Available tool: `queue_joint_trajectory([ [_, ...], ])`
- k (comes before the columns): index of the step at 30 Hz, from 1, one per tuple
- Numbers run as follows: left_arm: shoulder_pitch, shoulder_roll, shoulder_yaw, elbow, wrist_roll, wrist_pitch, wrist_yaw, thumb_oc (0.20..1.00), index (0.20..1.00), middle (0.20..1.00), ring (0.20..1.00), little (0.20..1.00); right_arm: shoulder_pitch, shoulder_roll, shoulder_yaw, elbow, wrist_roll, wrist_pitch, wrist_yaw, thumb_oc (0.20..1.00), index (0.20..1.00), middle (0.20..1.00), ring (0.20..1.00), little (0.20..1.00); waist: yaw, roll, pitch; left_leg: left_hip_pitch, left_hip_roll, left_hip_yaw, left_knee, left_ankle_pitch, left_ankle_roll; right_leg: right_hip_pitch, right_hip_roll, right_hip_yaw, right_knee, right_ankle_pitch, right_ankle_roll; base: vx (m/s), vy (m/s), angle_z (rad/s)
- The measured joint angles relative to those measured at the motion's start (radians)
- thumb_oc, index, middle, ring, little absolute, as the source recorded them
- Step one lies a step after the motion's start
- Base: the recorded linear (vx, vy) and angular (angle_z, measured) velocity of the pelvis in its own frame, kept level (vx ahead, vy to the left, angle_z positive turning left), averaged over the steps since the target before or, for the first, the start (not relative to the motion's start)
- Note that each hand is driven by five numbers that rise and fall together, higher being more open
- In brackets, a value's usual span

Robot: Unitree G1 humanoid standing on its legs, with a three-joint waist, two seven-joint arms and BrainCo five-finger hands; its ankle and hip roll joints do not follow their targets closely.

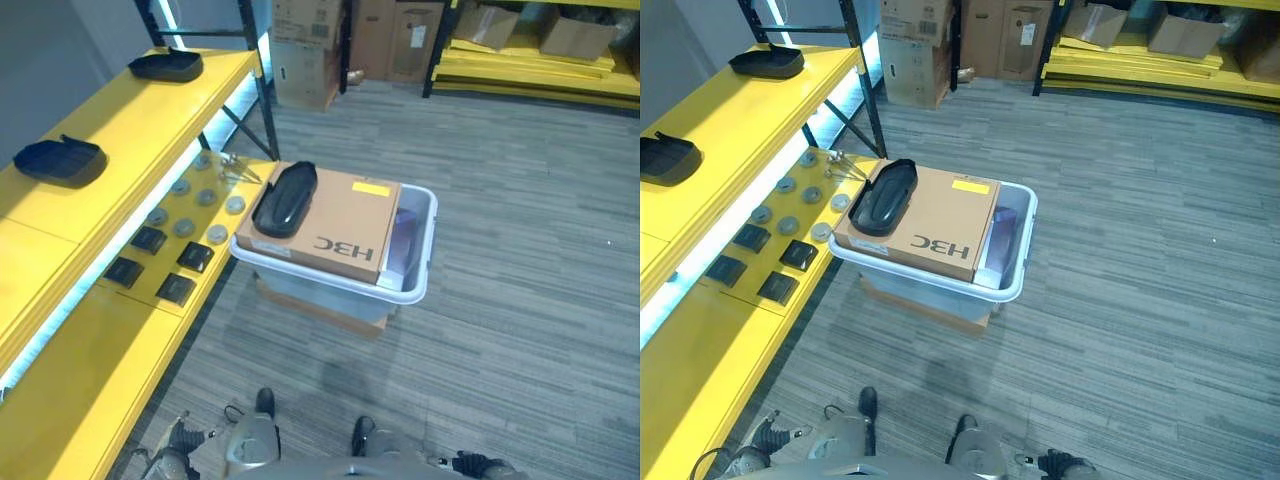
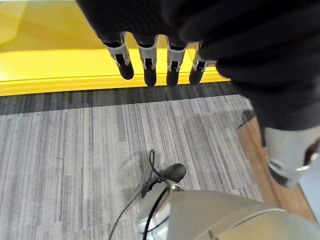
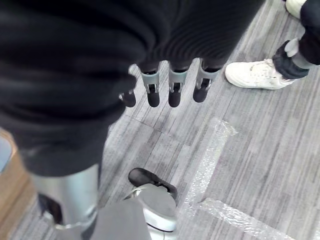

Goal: Move parts from the plastic box to the shelf.

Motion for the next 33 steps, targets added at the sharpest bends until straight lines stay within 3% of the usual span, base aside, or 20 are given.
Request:
queue_joint_trajectory([
  [2, -0.009, -0.005, 0.0, 0.0, 0.003, -0.004, -0.016, 1.0, 1.0, 1.0, 1.0, 1.0, 0.002, 0.002, -0.001, 0.007, 0.002, 0.016, -0.002, 1.0, 1.0, 1.0, 1.0, 1.0, 0.004, 0.005, -0.001, 0.018, 0.006, 0.022, -0.009, 0.003, 0.005, 0.006, -0.023, 0.012, -0.006, 0.014, 0.01, 0.24, 0.394, -0.24],
  [4, -0.006, -0.013, -0.003, 0.001, 0.014, -0.007, -0.016, 1.0, 1.0, 1.0, 1.0, 1.0, 0.015, 0.003, -0.003, 0.018, 0.01, 0.014, -0.002, 1.0, 1.0, 1.0, 1.0, 1.0, 0.001, 0.013, -0.004, 0.056, -0.027, 0.023, -0.005, -0.001, 0.015, 0.02, -0.053, 0.026, -0.001, 0.008, 0.029, 0.17, 0.243, -0.23],
  [6, 0.003, -0.027, -0.008, -0.006, 0.019, -0.013, -0.016, 1.0, 1.0, 1.0, 1.0, 1.0, 0.041, 0.001, -0.027, 0.02, 0.012, 0.005, -0.002, 1.0, 1.0, 1.0, 1.0, 1.0, -0.001, 0.049, -0.025, 0.103, -0.054, 0.031, 0.002, -0.016, 0.022, 0.03, -0.068, 0.03, 0.02, -0.005, 0.068, 0.19, 0.275, -0.01],
  [9, -0.006, -0.002, -0.01, -0.023, 0.02, -0.011, -0.017, 1.0, 1.0, 1.0, 1.0, 1.0, 0.038, 0.051, -0.051, 0.035, 0.025, -0.013, -0.011, 1.0, 1.0, 1.0, 1.0, 1.0, 0.025, -0.011, -0.027, 0.115, -0.148, 0.052, 0.039, -0.062, 0.071, 0.031, -0.167, 0.055, 0.046, -0.016, 0.102, 0.12, 0.195, -0.05],
  [10, -0.025, 0.009, -0.01, -0.025, 0.02, -0.009, -0.02, 1.0, 1.0, 1.0, 1.0, 1.0, 0.032, 0.054, -0.051, 0.033, 0.06, -0.014, -0.017, 1.0, 1.0, 1.0, 1.0, 1.0, 0.036, -0.033, -0.03, 0.098, -0.195, 0.054, 0.072, -0.091, 0.107, 0.051, -0.208, 0.051, 0.025, 0.011, 0.102, 0.14, 0.289, 0.1],
  [12, -0.034, 0.016, -0.012, -0.026, 0.021, -0.011, -0.029, 1.0, 1.0, 1.0, 1.0, 1.0, 0.031, 0.052, -0.051, 0.042, 0.08, -0.013, -0.04, 1.0, 1.0, 1.0, 1.0, 1.0, 0.047, -0.034, -0.03, 0.089, -0.238, 0.056, 0.108, -0.129, 0.139, 0.047, -0.243, 0.054, 0.041, 0.063, 0.101, 0.08, 0.231, 0.09],
  [15, -0.025, 0.026, -0.043, -0.02, 0.019, -0.014, -0.038, 1.0, 1.0, 1.0, 1.0, 1.0, 0.026, 0.023, -0.069, 0.031, 0.102, -0.034, -0.053, 1.0, 1.0, 1.0, 1.0, 1.0, 0.048, -0.011, -0.028, 0.093, -0.244, 0.067, 0.128, -0.152, 0.174, -0.082, -0.286, 0.078, 0.261, 0.111, 0.069, -0.01, -0.001, -0.05],
  [16, -0.022, 0.037, -0.05, -0.019, 0.012, -0.013, -0.037, 1.0, 1.0, 1.0, 1.0, 1.0, 0.017, 0.019, -0.068, 0.029, 0.108, -0.038, -0.055, 1.0, 1.0, 1.0, 1.0, 1.0, 0.048, -0.013, -0.023, 0.098, -0.246, 0.075, 0.128, -0.159, 0.185, -0.125, -0.288, 0.098, 0.328, 0.103, 0.079, -0.02, -0.152, -0.28],
  [18, -0.024, 0.051, -0.039, -0.015, -0.037, -0.004, -0.036, 1.0, 1.0, 1.0, 1.0, 1.0, -0.009, 0.022, -0.066, 0.004, 0.12, -0.048, -0.052, 1.0, 1.0, 1.0, 1.0, 1.0, 0.04, -0.002, -0.004, 0.103, -0.224, 0.082, 0.114, -0.151, 0.177, -0.17, -0.218, 0.109, 0.288, 0.027, 0.106, 0.02, -0.222, -0.17],
  [19, -0.031, 0.06, -0.027, -0.012, -0.046, -0.002, -0.035, 1.0, 1.0, 1.0, 1.0, 1.0, -0.01, 0.034, -0.066, -0.007, 0.119, -0.052, -0.052, 1.0, 1.0, 1.0, 1.0, 1.0, 0.03, -0.02, 0.003, 0.103, -0.227, 0.082, 0.102, -0.145, 0.169, -0.18, -0.198, 0.079, 0.192, 0.026, 0.12, 0.05, -0.273, 0.06],
  [21, -0.041, 0.058, 0.016, -0.009, -0.072, 0.002, -0.033, 1.0, 1.0, 1.0, 1.0, 1.0, -0.031, 0.059, -0.058, -0.004, 0.119, -0.043, -0.051, 1.0, 1.0, 1.0, 1.0, 1.0, 0.032, -0.051, 0.01, 0.089, -0.234, 0.073, 0.114, -0.154, 0.16, -0.171, -0.181, 0.05, 0.048, 0.065, 0.122, 0.08, -0.262, 0.21],
  [23, -0.029, 0.046, 0.037, -0.01, -0.082, 0.001, -0.032, 1.0, 1.0, 1.0, 1.0, 1.0, -0.02, 0.062, -0.044, -0.002, 0.12, -0.044, -0.046, 1.0, 1.0, 1.0, 1.0, 1.0, 0.036, -0.057, 0.007, 0.089, -0.221, 0.054, 0.114, -0.169, 0.15, -0.133, -0.153, 0.059, 0.011, 0.074, 0.119, 0.07, -0.143, 0.23],
  [24, -0.022, 0.047, 0.038, -0.009, -0.082, 0.002, -0.032, 1.0, 1.0, 1.0, 1.0, 1.0, -0.015, 0.07, -0.045, -0.003, 0.121, -0.049, -0.046, 1.0, 1.0, 1.0, 1.0, 1.0, 0.037, -0.076, 0.003, 0.095, -0.222, 0.049, 0.114, -0.166, 0.143, -0.103, -0.149, 0.054, -0.011, 0.087, 0.111, 0.07, -0.098, 0.12],
  [25, -0.015, 0.044, 0.039, -0.009, -0.081, 0.003, -0.032, 1.0, 1.0, 1.0, 1.0, 1.0, -0.013, 0.072, -0.045, -0.004, 0.123, -0.051, -0.046, 1.0, 1.0, 1.0, 1.0, 1.0, 0.043, -0.086, 0.005, 0.102, -0.216, 0.05, 0.114, -0.159, 0.131, -0.089, -0.14, 0.049, -0.047, 0.149, 0.099, 0.08, -0.102, 0.06],
  [28, 0.025, 0.0, 0.04, -0.009, -0.08, 0.002, -0.032, 1.0, 1.0, 1.0, 1.0, 1.0, -0.016, 0.057, -0.048, -0.015, 0.164, -0.069, -0.058, 1.0, 1.0, 1.0, 1.0, 1.0, 0.052, -0.05, -0.013, 0.104, -0.159, 0.024, 0.099, -0.159, 0.105, -0.036, -0.072, 0.009, -0.134, 0.184, 0.064, 0.08, -0.096, 0.06],
  [33, 0.065, -0.021, 0.041, -0.02, -0.069, -0.013, -0.018, 1.0, 1.0, 1.0, 1.0, 1.0, 0.016, 0.042, -0.129, -0.159, 0.392, -0.14, -0.114, 1.0, 1.0, 1.0, 1.0, 1.0, 0.052, -0.034, -0.024, 0.125, -0.124, 0.016, 0.084, -0.148, 0.083, 0.004, -0.036, -0.021, -0.15, 0.18, 0.051, 0.09, -0.056, 0.1],
])
